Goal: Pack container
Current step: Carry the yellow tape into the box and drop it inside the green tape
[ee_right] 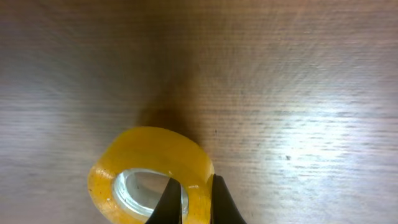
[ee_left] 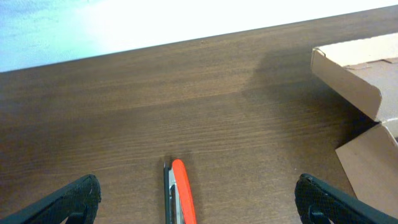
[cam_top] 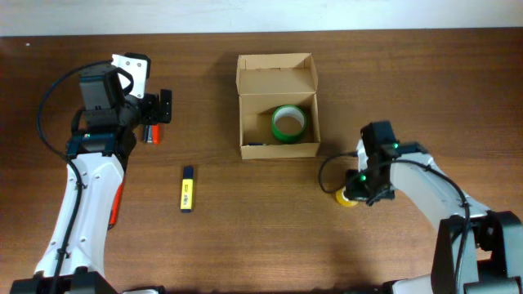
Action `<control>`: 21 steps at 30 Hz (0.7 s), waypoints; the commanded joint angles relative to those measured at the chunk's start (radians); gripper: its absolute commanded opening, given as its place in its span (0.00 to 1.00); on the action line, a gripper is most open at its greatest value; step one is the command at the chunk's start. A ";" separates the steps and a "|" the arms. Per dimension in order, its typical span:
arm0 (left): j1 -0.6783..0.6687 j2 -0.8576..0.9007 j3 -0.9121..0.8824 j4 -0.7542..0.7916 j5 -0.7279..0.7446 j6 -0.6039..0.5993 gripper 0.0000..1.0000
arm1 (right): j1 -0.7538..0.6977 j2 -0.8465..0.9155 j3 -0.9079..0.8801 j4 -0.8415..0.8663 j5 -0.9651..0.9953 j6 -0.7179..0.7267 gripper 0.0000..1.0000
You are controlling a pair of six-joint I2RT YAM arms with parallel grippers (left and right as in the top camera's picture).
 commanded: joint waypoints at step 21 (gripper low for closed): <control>0.005 0.009 0.014 0.002 -0.004 0.017 0.99 | -0.048 0.005 0.732 -0.285 0.059 -0.272 0.04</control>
